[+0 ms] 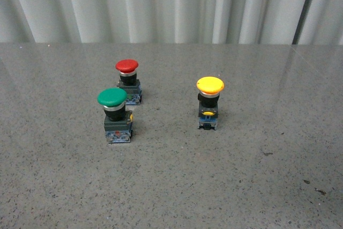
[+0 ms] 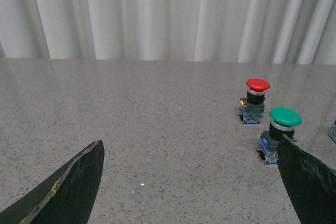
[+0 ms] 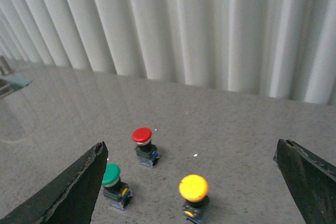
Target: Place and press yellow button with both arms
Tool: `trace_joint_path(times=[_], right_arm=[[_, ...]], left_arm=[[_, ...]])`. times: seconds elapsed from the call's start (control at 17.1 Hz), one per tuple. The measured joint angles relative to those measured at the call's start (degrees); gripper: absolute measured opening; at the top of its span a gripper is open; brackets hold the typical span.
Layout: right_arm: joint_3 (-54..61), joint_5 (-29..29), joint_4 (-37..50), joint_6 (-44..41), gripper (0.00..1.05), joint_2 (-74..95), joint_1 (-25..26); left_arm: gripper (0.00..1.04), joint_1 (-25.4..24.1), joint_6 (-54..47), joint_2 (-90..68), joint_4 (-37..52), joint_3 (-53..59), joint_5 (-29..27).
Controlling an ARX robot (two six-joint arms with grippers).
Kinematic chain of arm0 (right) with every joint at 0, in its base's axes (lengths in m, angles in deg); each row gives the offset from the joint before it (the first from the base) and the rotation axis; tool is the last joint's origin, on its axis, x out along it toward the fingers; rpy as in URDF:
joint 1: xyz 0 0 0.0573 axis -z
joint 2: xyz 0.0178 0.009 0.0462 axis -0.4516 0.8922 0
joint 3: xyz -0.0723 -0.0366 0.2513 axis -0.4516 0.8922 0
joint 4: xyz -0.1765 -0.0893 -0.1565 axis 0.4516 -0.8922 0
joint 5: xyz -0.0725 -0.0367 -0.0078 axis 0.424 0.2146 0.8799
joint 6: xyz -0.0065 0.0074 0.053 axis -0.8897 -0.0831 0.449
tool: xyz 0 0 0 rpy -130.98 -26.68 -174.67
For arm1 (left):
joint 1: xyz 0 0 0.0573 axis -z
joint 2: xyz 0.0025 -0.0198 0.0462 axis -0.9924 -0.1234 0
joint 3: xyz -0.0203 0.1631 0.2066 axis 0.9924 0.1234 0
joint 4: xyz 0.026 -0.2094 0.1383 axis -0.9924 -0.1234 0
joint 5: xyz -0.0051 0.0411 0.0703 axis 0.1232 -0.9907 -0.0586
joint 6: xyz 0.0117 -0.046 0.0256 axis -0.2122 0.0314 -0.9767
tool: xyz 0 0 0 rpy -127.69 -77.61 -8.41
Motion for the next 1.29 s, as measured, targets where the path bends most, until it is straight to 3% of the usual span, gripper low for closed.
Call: trace_joint_path(times=[0.18,0.35,0.41,0.82,1.29], right_arm=[[-9.8,5.4,2.2,-3.2,0.98,16.2,-8.9],[-13.4,8.3,1.2,-5.1,0.98,26.6,-11.5],[-14.3,9.1,0.4,-5.5,0.89,30.1,-12.1],[-21.9,11.7,-6.9,-4.5,0.03,38.2,-9.5],[-22.6,12.5,-10.1,-2.8,0.02,39.2,-8.1]], left_arm=[[0.98,0.0,0.0,0.0,0.0,0.0,0.0],[0.98,0.0,0.0,0.0,0.0,0.0,0.0],[0.98,0.0,0.0,0.0,0.0,0.0,0.0],[0.98,0.0,0.0,0.0,0.0,0.0,0.0],[0.98,0.0,0.0,0.0,0.0,0.0,0.0]])
